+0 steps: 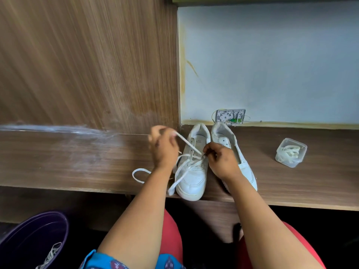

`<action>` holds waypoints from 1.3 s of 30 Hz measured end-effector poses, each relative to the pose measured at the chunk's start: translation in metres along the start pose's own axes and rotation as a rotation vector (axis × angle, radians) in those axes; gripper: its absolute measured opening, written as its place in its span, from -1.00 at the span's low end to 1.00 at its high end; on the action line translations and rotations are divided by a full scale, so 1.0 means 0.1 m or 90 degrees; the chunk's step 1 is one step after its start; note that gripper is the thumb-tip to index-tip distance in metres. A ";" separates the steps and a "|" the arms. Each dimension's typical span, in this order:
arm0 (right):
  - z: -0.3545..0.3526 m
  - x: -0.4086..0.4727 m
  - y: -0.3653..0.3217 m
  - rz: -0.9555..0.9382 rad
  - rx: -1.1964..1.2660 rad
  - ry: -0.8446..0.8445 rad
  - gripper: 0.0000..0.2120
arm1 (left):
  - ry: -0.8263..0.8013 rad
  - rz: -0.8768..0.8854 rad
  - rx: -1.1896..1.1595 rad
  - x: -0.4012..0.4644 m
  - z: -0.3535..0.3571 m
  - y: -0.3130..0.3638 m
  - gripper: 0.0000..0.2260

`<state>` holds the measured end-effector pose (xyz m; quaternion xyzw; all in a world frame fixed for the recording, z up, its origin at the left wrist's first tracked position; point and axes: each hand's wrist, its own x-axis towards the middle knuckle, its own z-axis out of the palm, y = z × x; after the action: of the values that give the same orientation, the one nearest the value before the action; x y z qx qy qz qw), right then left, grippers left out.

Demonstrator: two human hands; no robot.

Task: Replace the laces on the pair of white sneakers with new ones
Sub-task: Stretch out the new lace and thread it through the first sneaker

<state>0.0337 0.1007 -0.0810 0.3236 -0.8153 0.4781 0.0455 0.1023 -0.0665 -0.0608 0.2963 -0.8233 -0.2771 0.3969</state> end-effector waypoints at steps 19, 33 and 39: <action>-0.02 0.02 0.04 -0.026 0.006 -0.003 -0.72 | 0.071 -0.126 0.035 0.14 -0.07 -0.17 -0.86; -0.03 0.02 0.06 -0.052 -0.015 0.001 -0.67 | -0.156 0.191 0.068 -0.06 0.15 0.00 -0.91; -0.04 0.01 0.04 -0.058 -0.016 -0.025 -0.65 | -0.127 0.023 0.079 0.05 0.09 -0.18 -0.88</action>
<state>0.0295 0.1044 -0.0813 0.3694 -0.8062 0.4589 0.0551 0.0976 -0.0799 -0.0756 0.2768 -0.8794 -0.2466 0.2987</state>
